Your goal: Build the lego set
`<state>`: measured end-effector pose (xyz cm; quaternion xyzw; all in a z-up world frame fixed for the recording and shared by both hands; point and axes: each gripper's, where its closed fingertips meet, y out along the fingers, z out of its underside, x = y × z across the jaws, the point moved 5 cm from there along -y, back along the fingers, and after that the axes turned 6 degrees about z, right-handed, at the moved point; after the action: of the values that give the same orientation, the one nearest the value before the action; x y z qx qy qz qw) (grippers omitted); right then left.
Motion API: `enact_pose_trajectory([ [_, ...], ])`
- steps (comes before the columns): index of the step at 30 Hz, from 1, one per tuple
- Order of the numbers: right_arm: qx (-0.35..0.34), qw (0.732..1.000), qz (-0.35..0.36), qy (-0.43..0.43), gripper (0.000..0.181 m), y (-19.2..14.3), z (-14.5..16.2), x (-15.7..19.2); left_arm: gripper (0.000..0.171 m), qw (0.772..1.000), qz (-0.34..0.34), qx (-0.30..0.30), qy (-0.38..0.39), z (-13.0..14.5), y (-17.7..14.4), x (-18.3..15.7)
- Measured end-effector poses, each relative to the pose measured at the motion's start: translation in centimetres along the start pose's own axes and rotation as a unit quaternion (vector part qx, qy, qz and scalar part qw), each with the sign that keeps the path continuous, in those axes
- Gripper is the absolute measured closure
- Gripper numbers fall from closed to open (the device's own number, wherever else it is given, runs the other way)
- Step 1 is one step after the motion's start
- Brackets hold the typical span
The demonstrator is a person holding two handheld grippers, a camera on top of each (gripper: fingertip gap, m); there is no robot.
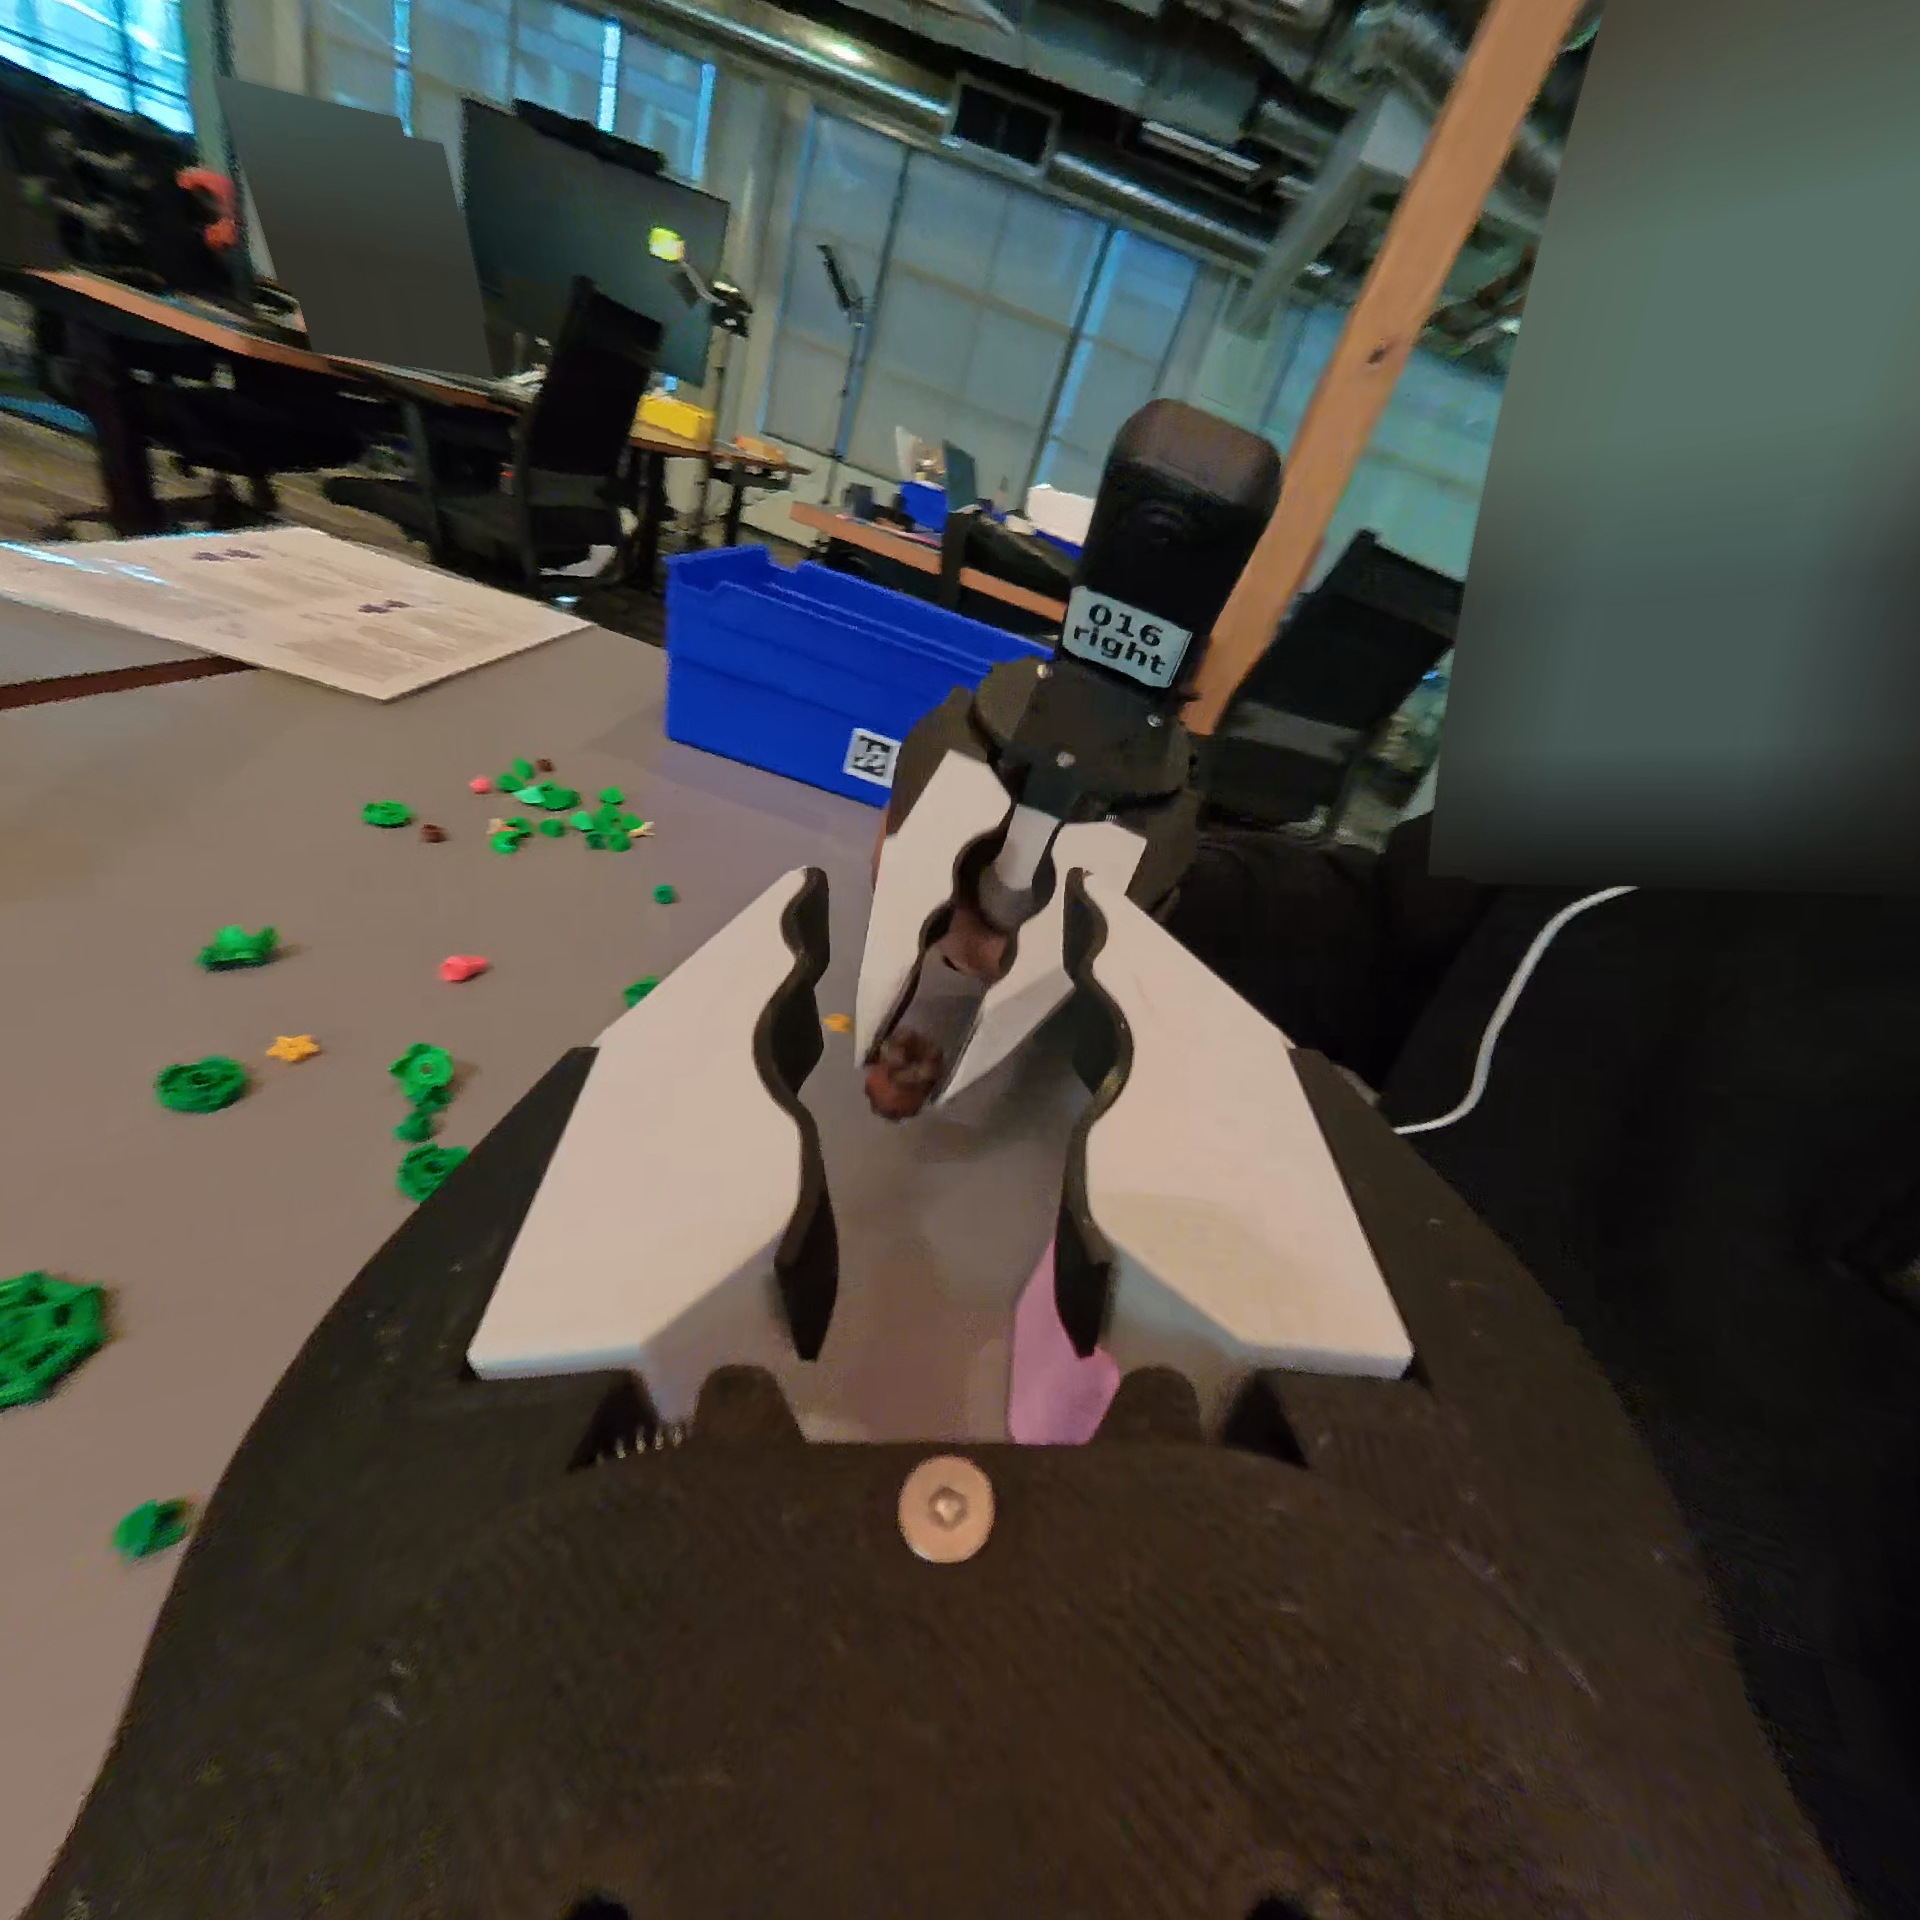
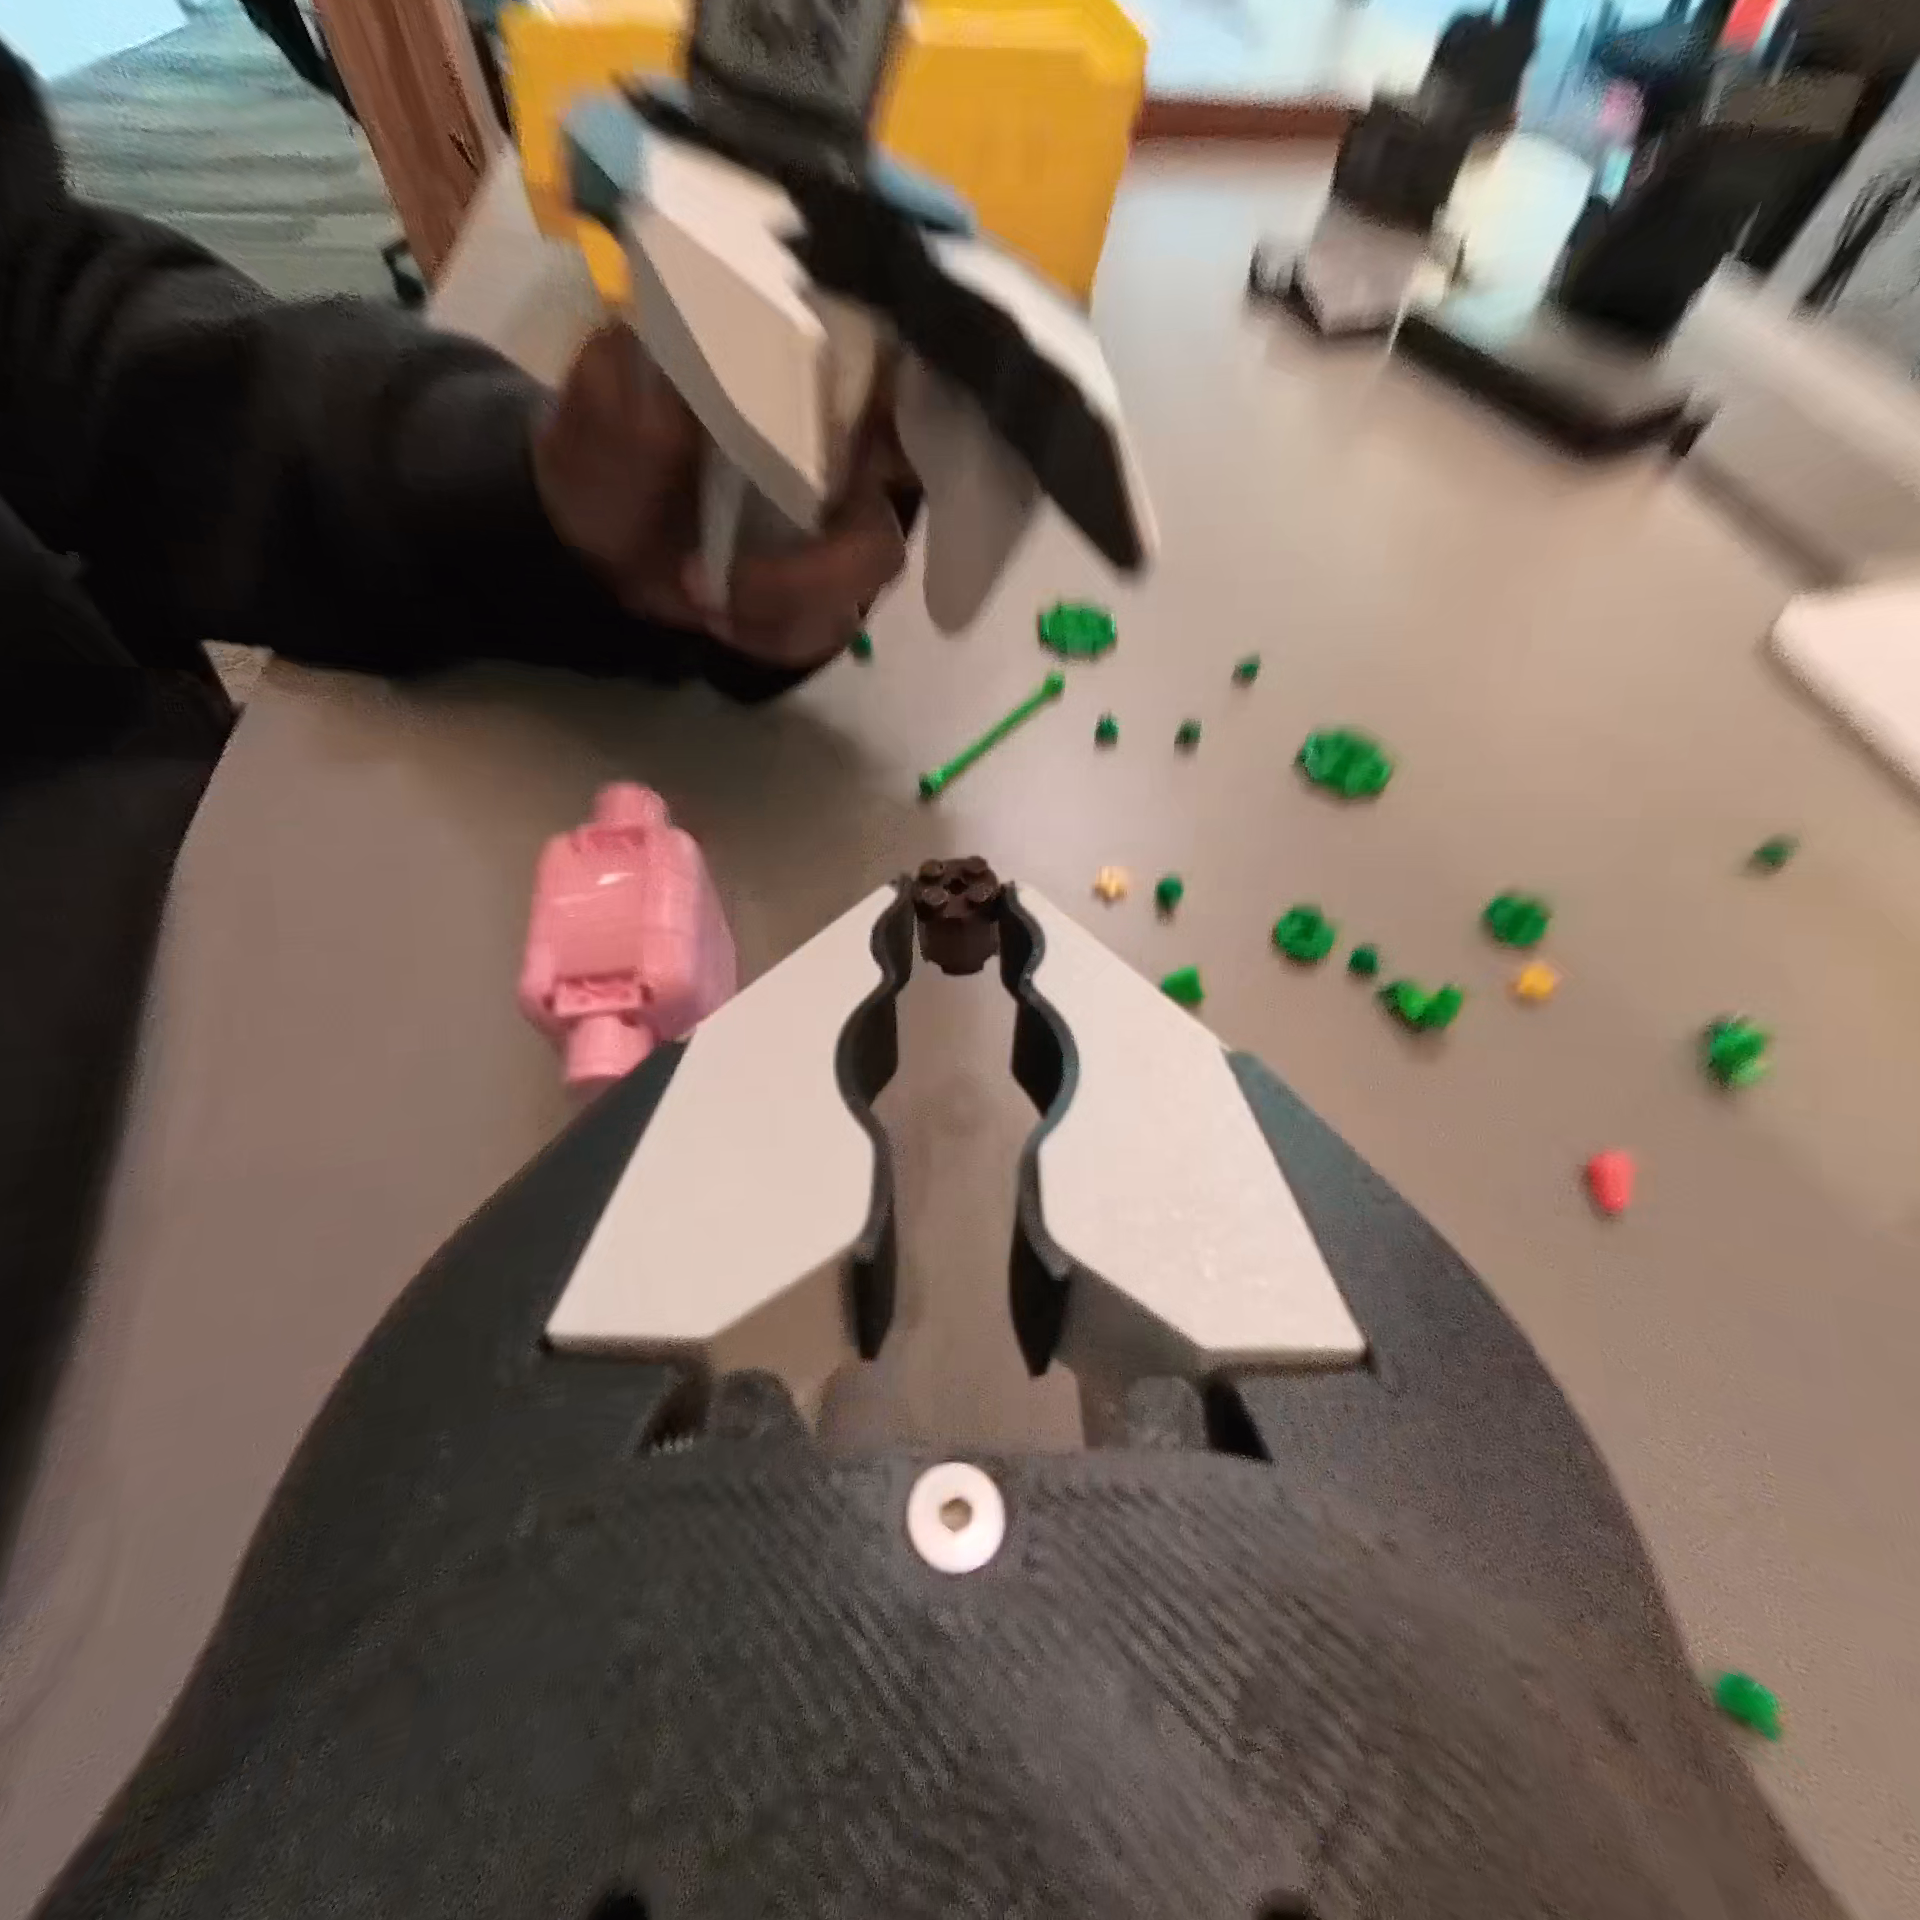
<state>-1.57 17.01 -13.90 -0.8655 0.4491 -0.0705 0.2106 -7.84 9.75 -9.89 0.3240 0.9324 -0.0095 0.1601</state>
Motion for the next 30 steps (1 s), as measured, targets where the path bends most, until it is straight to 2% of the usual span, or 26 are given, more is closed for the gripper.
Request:
enact_pose_trajectory([
  [3,0.076,0.997,-0.025,0.024,0.167,1.3,2.6,-0.2,0.129,1.0,-0.025,0.002,0.016,-0.2,-0.4,0.4],
  [10,0.096,0.994,-0.05,0.006,0.165,1.8,3.3,0.4,0.129,1.0,-0.025,0.003,0.01,-0.2,-0.5,0.6],
  [15,0.136,0.99,-0.022,-0.01,0.15,2.0,4.4,-0.3,0.13,0.999,-0.027,0.013,0.013,0.1,-0.3,0.6],
  [27,0.136,0.99,-0.021,-0.011,0.148,1.4,4.7,-1.1,0.131,0.999,-0.022,0.028,0.014,0.5,0.0,0.5],
  [30,0.135,0.99,-0.035,-0.024,0.139,1.3,4.7,-0.6,0.131,0.999,-0.02,0.029,0.01,0.6,0.1,0.6],
])
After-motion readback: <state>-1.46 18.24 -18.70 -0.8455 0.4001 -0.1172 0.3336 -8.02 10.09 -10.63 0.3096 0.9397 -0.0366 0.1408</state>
